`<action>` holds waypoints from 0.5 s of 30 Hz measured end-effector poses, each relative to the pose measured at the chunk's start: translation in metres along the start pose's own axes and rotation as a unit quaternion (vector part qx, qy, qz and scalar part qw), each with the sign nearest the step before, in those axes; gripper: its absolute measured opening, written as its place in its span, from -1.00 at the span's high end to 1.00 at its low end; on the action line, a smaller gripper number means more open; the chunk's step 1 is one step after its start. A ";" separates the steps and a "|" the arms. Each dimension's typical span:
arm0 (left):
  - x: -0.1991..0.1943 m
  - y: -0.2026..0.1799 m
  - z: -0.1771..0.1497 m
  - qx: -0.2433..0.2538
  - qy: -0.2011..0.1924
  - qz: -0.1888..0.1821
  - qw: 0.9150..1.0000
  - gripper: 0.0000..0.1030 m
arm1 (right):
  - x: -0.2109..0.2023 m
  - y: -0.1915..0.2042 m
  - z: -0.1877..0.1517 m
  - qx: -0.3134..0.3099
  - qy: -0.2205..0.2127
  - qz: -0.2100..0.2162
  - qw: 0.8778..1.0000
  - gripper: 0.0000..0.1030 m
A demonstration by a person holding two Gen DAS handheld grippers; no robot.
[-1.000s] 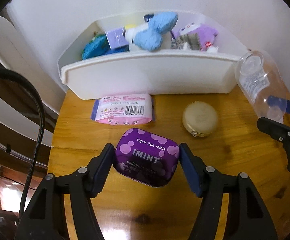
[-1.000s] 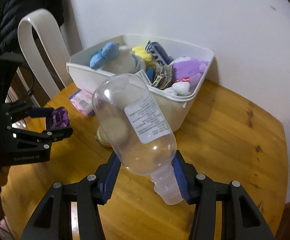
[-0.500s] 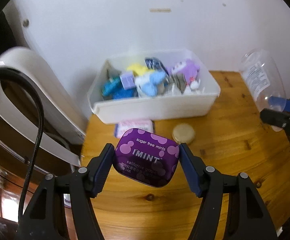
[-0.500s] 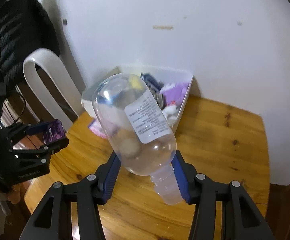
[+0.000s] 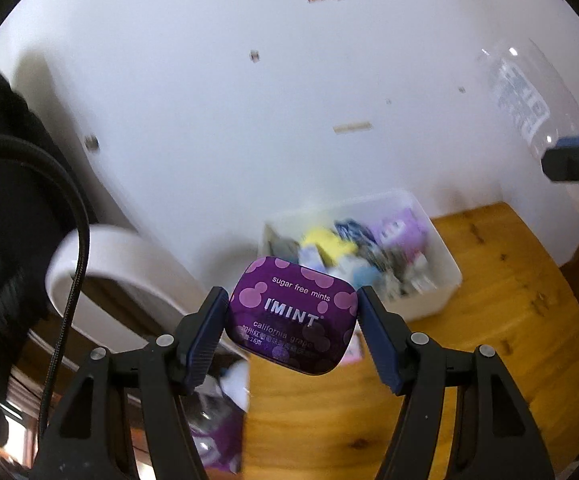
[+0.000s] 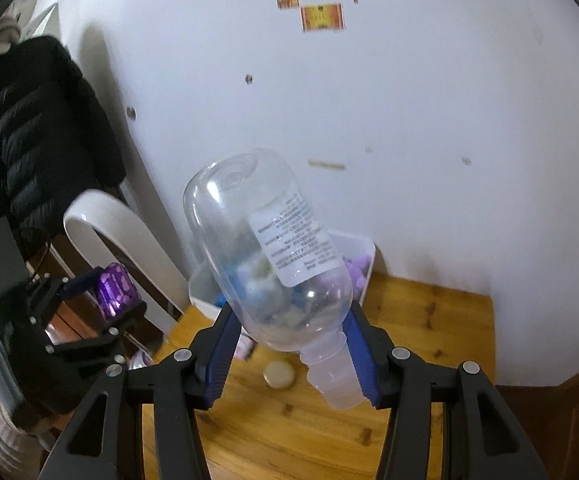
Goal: Organize objects
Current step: 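Carry the mint tin and clear bottle up over the white tray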
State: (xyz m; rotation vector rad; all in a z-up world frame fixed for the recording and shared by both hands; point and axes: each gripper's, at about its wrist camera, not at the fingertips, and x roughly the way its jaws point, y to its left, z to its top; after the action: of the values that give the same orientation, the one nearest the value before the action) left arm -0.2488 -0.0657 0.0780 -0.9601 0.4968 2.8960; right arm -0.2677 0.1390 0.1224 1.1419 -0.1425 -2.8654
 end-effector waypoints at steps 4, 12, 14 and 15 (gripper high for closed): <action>0.004 0.009 0.031 0.018 -0.018 0.029 0.999 -0.34 | 0.005 0.008 0.039 0.016 0.000 0.002 1.000 -0.03; 0.061 0.018 0.082 0.018 -0.012 0.059 0.998 -0.34 | 0.064 0.009 0.074 0.044 0.027 -0.020 0.998 -0.03; 0.085 0.017 0.089 0.014 -0.001 0.062 0.998 -0.34 | 0.086 0.003 0.071 0.055 0.045 -0.019 0.997 -0.03; 0.100 0.015 0.091 0.011 0.007 0.062 0.998 -0.34 | 0.105 -0.003 0.069 0.064 0.059 -0.020 0.996 -0.03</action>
State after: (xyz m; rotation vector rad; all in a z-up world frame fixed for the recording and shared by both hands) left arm -0.3839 -0.0568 0.0924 -0.9821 0.6079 2.9875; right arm -0.3918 0.1377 0.1000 1.3491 -0.3041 -2.8497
